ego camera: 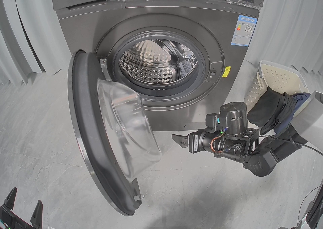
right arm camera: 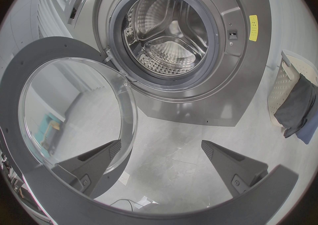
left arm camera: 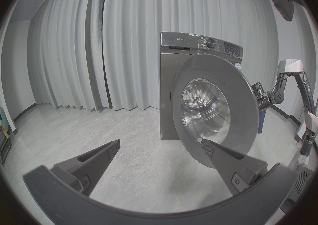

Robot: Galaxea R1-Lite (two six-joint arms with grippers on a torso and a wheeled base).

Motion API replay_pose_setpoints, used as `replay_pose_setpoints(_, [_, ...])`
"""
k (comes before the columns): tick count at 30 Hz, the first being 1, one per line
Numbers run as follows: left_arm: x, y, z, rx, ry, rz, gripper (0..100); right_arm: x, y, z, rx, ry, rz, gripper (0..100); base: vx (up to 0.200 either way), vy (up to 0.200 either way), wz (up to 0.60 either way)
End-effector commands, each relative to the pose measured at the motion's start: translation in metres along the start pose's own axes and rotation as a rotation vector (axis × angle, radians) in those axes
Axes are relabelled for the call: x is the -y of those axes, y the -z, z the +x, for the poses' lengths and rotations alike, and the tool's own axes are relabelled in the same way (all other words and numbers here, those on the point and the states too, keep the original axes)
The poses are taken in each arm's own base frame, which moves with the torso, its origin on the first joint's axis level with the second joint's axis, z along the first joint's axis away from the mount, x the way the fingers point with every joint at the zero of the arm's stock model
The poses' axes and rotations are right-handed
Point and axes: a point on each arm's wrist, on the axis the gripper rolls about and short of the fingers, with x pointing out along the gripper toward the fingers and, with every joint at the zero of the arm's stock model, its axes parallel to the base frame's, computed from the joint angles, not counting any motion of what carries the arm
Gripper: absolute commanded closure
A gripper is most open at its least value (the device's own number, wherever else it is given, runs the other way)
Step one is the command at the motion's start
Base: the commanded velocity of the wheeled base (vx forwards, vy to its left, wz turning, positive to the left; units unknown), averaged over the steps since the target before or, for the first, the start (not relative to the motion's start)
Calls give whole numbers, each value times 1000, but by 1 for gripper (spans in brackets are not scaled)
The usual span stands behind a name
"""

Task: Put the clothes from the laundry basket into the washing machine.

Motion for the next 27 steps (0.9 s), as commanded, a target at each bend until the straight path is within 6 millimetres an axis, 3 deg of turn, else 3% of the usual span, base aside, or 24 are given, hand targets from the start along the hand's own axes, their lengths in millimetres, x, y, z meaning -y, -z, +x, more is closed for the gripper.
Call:
replay_pose_setpoints(1, [0,5,0,0,-1,0,0,-3,-1,15,10,-2,-2,0,0,0,0])
replay_pose_setpoints(13, [0,5,0,0,-1,0,0,-8,10,23,-13,-9,-9,0,0,0,0])
replay_pose_setpoints(21, [0,5,0,0,-1,0,0,-34,23,32,21,-89,-23,0,0,0,0])
replay_pose_setpoints(27, [0,5,0,0,-1,0,0,-30,19,34,60,-89,-24,0,0,0,0])
